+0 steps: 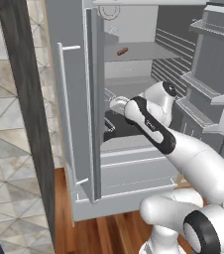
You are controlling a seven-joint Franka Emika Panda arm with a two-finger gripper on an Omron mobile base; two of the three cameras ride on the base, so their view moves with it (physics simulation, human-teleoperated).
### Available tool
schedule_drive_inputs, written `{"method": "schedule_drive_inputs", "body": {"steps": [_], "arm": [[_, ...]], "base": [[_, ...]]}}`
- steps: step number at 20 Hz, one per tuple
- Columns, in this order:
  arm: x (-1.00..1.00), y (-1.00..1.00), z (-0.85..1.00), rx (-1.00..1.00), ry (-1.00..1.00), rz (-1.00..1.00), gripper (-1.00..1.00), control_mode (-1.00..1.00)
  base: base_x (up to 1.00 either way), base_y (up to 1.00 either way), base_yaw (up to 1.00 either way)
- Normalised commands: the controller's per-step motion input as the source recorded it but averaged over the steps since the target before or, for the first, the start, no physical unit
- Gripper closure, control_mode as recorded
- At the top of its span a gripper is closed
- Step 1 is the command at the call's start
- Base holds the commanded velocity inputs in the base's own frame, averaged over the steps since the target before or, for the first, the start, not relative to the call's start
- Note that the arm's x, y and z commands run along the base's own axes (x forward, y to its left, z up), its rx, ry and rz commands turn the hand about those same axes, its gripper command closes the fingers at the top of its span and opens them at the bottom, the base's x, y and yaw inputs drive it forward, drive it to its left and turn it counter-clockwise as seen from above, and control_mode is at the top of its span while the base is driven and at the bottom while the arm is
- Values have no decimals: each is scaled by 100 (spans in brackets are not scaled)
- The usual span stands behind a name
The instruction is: Move the hot dog bun to the plate on the dining table and place the condiment next to that plate. Then navigate to the fridge and take the sausage and place it on the plate as well.
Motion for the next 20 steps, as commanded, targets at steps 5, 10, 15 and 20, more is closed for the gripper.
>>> {"method": "schedule_drive_inputs", "body": {"steps": [5, 10, 15, 20], "arm": [[-8, 100, 2, -8, 0, 10, -100, -100], [-1, 83, 18, -6, 0, 5, -100, -100], [-70, -13, 29, -6, -3, 0, -100, -100], [-98, -76, 50, -5, -7, 0, -100, -100]], "base": [[0, 0, 0], [0, 0, 0], [0, 0, 0], [0, 0, 0]]}}
